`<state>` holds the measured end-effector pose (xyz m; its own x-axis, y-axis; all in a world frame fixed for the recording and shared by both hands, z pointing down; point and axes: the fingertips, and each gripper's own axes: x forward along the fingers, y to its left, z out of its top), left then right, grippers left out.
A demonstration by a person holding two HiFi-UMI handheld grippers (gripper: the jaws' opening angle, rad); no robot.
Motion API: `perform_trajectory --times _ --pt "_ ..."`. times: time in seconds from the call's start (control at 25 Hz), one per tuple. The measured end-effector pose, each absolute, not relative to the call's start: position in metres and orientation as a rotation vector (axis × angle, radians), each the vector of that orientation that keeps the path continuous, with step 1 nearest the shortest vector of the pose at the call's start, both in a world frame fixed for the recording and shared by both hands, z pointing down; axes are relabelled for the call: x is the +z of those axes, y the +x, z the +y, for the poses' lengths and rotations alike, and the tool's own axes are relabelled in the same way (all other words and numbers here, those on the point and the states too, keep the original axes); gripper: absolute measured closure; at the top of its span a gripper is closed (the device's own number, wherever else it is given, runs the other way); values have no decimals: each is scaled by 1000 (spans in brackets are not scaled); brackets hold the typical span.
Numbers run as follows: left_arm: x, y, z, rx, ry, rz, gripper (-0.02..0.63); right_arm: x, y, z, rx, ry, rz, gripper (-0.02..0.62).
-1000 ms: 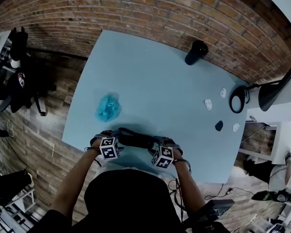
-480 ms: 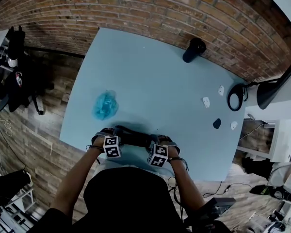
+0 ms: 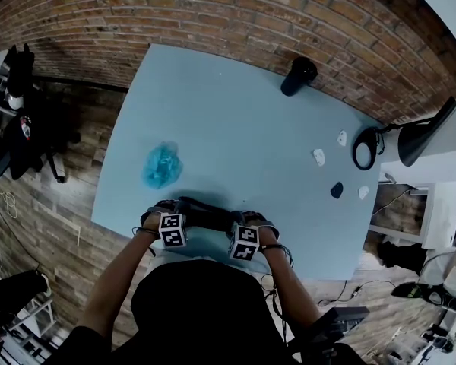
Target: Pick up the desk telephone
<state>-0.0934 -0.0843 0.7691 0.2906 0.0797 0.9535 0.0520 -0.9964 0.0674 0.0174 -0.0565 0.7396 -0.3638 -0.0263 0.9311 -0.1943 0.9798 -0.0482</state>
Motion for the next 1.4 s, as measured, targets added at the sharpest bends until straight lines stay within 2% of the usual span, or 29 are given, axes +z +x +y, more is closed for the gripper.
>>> perform_trajectory --times 0.44,1.4 --pt "771 -99 -79 1889 2538 231 291 740 9 -49 233 163 -1909 347" --pt "768 -103 -83 1814 2553 158 296 752 -2 -56 340 383 -1877 310"
